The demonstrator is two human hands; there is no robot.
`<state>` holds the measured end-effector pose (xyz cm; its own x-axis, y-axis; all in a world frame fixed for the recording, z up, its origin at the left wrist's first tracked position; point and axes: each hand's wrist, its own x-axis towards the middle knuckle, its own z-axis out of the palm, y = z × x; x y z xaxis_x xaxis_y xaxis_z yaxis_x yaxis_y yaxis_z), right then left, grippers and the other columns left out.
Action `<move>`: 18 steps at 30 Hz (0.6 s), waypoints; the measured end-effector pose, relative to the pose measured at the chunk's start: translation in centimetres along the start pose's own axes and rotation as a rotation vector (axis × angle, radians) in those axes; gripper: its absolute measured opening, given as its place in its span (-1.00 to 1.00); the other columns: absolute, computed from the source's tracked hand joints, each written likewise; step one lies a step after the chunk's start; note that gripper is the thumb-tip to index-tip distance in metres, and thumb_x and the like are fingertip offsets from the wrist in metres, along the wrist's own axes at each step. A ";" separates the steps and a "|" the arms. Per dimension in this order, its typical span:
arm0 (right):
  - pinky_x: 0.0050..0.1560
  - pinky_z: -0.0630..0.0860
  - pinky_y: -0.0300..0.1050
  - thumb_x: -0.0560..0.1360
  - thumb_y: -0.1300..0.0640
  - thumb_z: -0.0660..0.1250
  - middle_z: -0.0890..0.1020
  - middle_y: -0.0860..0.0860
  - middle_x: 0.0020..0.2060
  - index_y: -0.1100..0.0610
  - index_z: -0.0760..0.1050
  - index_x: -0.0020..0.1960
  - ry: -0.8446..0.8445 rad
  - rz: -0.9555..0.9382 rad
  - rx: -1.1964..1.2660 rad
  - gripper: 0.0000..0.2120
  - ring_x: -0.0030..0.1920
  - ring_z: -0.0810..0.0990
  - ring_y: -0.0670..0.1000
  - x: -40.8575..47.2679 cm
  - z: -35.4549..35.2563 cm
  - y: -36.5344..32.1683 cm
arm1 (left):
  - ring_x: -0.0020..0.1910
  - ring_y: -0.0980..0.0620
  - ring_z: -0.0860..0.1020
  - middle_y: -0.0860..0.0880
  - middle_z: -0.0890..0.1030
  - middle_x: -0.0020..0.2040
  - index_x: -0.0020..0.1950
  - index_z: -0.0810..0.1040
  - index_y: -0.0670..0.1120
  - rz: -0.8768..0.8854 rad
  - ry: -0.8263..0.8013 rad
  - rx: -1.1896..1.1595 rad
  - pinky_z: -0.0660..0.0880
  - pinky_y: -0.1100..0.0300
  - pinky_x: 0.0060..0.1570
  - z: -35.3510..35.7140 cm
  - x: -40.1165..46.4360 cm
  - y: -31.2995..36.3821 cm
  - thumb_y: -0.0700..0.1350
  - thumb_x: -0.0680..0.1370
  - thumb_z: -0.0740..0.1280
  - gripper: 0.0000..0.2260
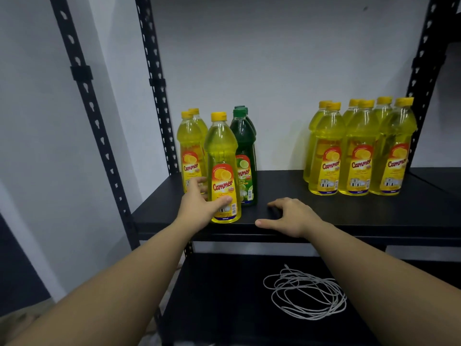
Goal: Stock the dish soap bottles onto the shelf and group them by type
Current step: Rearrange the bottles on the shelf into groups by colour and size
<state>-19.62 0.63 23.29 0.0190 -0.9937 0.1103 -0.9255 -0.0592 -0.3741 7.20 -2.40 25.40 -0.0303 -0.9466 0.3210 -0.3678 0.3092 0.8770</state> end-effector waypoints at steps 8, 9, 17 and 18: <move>0.56 -0.17 0.46 0.13 -0.80 0.01 -0.02 0.08 0.69 -0.17 0.01 0.68 -0.171 0.160 -0.159 0.26 0.68 -0.10 0.17 0.5 0.2 -1.1 | 0.22 0.04 0.56 -0.03 0.54 0.39 0.51 0.28 -0.03 -0.031 0.113 0.060 0.57 0.03 0.18 -2.1 0.6 -1.2 0.02 0.52 0.54 -0.33; 0.56 -0.16 0.44 0.13 -0.81 0.00 -0.02 0.07 0.69 -0.17 0.01 0.68 -0.164 0.154 -0.162 0.26 0.68 -0.10 0.17 0.4 0.2 -1.0 | 0.22 0.04 0.55 -0.04 0.53 0.40 0.52 0.27 -0.03 -0.035 0.122 0.071 0.56 0.03 0.18 -2.4 0.8 -1.5 0.02 0.53 0.53 -0.33; 0.58 -0.12 0.40 0.11 -0.83 -0.05 0.02 0.07 0.69 -0.19 0.04 0.68 -0.138 0.126 -0.171 0.27 0.68 -0.07 0.14 0.4 0.5 -0.6 | 0.35 -0.10 0.55 -0.07 0.50 0.42 0.54 0.30 -0.01 -0.066 0.206 0.187 0.56 -0.09 0.25 -4.1 2.5 -2.8 0.08 0.55 0.49 -0.36; 0.58 -0.12 0.40 0.11 -0.83 -0.05 0.02 0.07 0.69 -0.19 0.04 0.68 -0.138 0.124 -0.174 0.27 0.68 -0.07 0.14 0.4 0.5 -0.6 | 0.35 -0.11 0.54 -0.07 0.49 0.41 0.54 0.31 0.00 -0.069 0.216 0.202 0.56 -0.13 0.27 -4.3 2.7 -3.0 0.10 0.55 0.49 -0.35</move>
<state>-18.91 0.23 23.10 -0.0585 -0.9966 -0.0575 -0.9749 0.0695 -0.2114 12.18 -5.48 25.19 0.1919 -0.9167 0.3505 -0.5399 0.1997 0.8177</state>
